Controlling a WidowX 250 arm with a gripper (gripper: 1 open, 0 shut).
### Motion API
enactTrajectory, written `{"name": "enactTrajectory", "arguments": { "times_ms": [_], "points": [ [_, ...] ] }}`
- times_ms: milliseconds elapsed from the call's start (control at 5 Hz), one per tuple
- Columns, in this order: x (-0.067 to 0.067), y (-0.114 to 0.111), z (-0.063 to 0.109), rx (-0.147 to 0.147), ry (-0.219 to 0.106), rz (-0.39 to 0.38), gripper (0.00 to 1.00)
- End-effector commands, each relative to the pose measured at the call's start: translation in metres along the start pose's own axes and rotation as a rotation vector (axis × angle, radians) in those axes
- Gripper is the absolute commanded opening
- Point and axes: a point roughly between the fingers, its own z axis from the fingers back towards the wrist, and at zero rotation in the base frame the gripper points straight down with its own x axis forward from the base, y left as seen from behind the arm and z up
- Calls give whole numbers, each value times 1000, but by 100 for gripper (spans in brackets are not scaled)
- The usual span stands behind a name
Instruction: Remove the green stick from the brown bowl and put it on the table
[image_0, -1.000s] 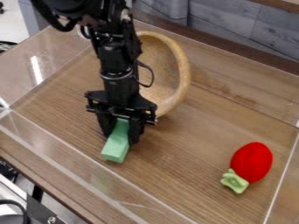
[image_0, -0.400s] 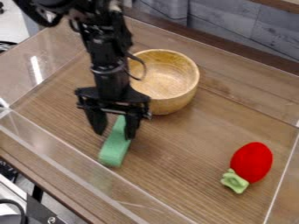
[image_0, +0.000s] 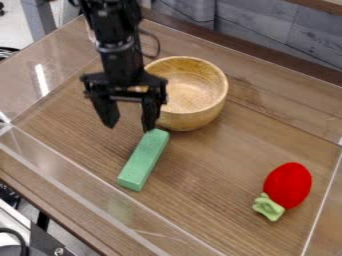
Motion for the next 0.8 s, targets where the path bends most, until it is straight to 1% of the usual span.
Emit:
{"name": "enactTrajectory", "arguments": {
  "times_ms": [0,200,400,600],
  "points": [
    [15,-1,29,-20,-81,-18,100],
    [19,-9,27,-20,-104,-45,100],
    [21,-14,21,-14,-117,-59,100],
    [22,-15,7,-11,-126,-58,100]
  ]
}}
